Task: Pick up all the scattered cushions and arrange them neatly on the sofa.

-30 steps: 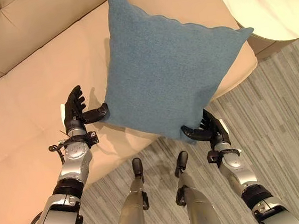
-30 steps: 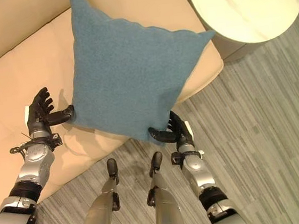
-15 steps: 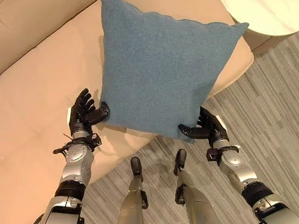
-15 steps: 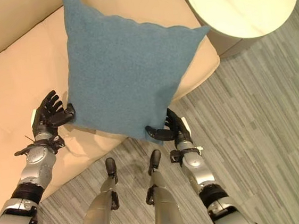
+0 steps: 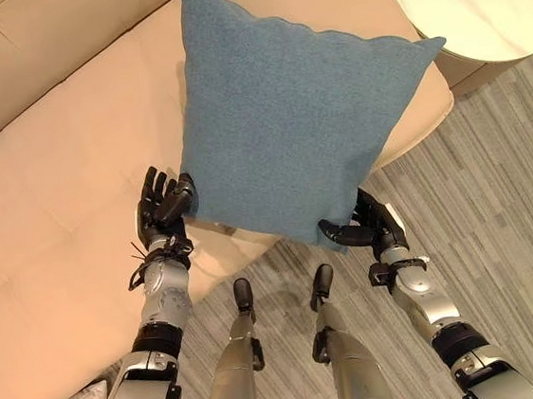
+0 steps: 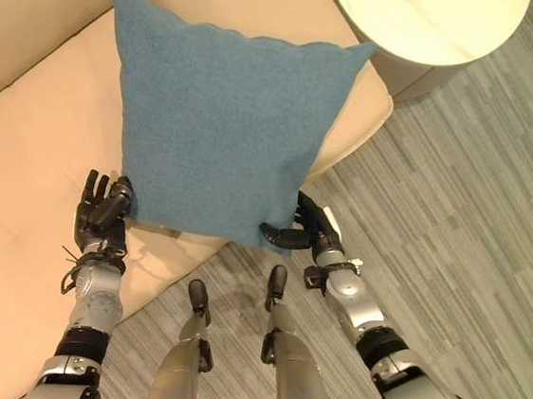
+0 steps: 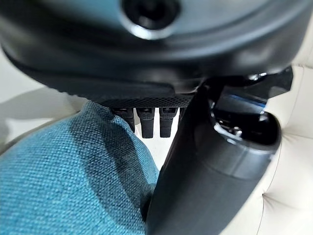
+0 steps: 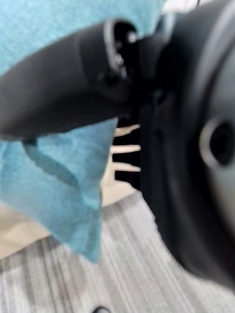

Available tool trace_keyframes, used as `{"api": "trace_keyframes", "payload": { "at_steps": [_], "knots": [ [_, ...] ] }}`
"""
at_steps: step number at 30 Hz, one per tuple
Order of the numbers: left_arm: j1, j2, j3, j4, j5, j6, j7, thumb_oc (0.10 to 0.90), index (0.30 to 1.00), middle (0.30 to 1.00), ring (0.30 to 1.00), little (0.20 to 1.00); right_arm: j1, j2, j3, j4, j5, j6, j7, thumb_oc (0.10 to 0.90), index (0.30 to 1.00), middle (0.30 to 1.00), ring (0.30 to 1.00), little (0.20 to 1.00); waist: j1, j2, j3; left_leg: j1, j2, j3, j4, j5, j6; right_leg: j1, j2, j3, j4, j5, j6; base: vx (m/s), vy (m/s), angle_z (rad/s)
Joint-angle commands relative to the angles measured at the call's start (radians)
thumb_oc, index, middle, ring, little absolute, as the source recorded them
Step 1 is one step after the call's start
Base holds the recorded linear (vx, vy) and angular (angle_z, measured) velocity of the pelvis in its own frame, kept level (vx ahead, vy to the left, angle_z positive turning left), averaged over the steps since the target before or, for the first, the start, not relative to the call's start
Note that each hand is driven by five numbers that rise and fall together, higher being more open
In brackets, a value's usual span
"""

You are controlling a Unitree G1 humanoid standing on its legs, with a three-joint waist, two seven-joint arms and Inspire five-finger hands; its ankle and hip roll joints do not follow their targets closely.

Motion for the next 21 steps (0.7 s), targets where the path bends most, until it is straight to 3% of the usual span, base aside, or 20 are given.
{"api": "trace_keyframes", "payload": {
  "at_steps": [1, 8, 14, 15, 16, 17, 18, 21],
  "knots": [
    [-0.009, 0.000, -0.066, -0.075, 0.063, -0.027, -0.090, 0.800, 0.900, 0.900, 0.900, 0.900, -0.004, 0.012, 0.026, -0.066, -0.032, -0.037, 0.009, 0.800, 0.900, 0.900, 0.900, 0.900, 0.017, 0.013, -0.073, -0.034, -0.049, -0.071, 0.053, -0.085, -0.003, 0.020, -0.028, 0.001, 0.090, -0.095, 0.085, 0.00, 0.000, 0.00],
    [0.014, -0.018, -0.272, -0.017, 0.250, 0.057, -0.181, 0.800, 0.900, 0.900, 0.900, 0.900, -0.025, 0.004, 0.053, -0.075, -0.051, -0.024, 0.025, 0.800, 0.900, 0.900, 0.900, 0.900, 0.009, 0.014, -0.070, -0.035, -0.051, -0.067, 0.062, -0.086, 0.003, 0.016, -0.030, 0.007, 0.099, -0.095, 0.083, 0.00, 0.000, 0.00],
    [0.000, 0.003, -0.419, 0.004, 0.418, 0.085, -0.227, 0.800, 0.900, 0.900, 0.900, 0.900, -0.056, -0.010, 0.063, -0.088, -0.050, -0.023, 0.029, 0.800, 0.900, 0.900, 0.900, 0.900, 0.002, 0.016, -0.064, -0.036, -0.050, -0.063, 0.064, -0.087, 0.005, 0.014, -0.030, 0.013, 0.101, -0.094, 0.085, 0.00, 0.000, 0.00],
    [0.000, -0.001, -0.446, 0.003, 0.437, 0.088, -0.238, 0.800, 0.900, 0.900, 0.900, 0.900, -0.060, -0.010, 0.065, -0.095, -0.046, -0.026, 0.030, 0.745, 0.818, 0.818, 0.818, 0.818, 0.001, 0.016, -0.063, -0.035, -0.050, -0.064, 0.064, -0.087, 0.005, 0.013, -0.030, 0.014, 0.100, -0.095, 0.085, 0.00, 0.000, 0.00],
    [-0.002, 0.006, -0.477, -0.008, 0.478, 0.086, -0.248, 0.722, 0.782, 0.782, 0.782, 0.782, -0.064, -0.014, 0.064, -0.107, -0.042, -0.031, 0.033, 0.515, 0.472, 0.472, 0.472, 0.472, 0.001, 0.015, -0.063, -0.036, -0.050, -0.064, 0.064, -0.086, 0.004, 0.014, -0.031, 0.015, 0.100, -0.095, 0.086, 0.00, 0.000, 0.00],
    [-0.002, 0.006, -0.477, -0.008, 0.478, 0.086, -0.248, 0.536, 0.505, 0.505, 0.505, 0.505, -0.064, -0.014, 0.064, -0.107, -0.042, -0.031, 0.033, 0.400, 0.300, 0.300, 0.300, 0.300, 0.001, 0.015, -0.063, -0.036, -0.050, -0.064, 0.064, -0.086, 0.004, 0.014, -0.031, 0.015, 0.100, -0.095, 0.086, 0.00, 0.000, 0.00],
    [0.004, 0.005, -0.496, -0.016, 0.503, 0.086, -0.256, 0.400, 0.300, 0.300, 0.300, 0.300, -0.059, -0.017, 0.062, -0.125, -0.034, -0.035, 0.038, 0.400, 0.300, 0.300, 0.300, 0.300, 0.001, 0.015, -0.064, -0.035, -0.050, -0.064, 0.064, -0.086, 0.005, 0.014, -0.032, 0.015, 0.100, -0.097, 0.086, 0.00, 0.000, 0.00],
    [0.026, -0.001, -0.479, -0.039, 0.485, 0.082, -0.253, 0.400, 0.300, 0.300, 0.300, 0.300, -0.034, -0.023, 0.051, -0.160, -0.034, -0.038, 0.044, 0.400, 0.300, 0.300, 0.300, 0.300, 0.002, 0.015, -0.073, -0.029, -0.053, -0.065, 0.065, -0.089, 0.006, 0.019, -0.033, 0.015, 0.101, -0.100, 0.086, -0.01, -0.010, 0.01]
  ]
}}
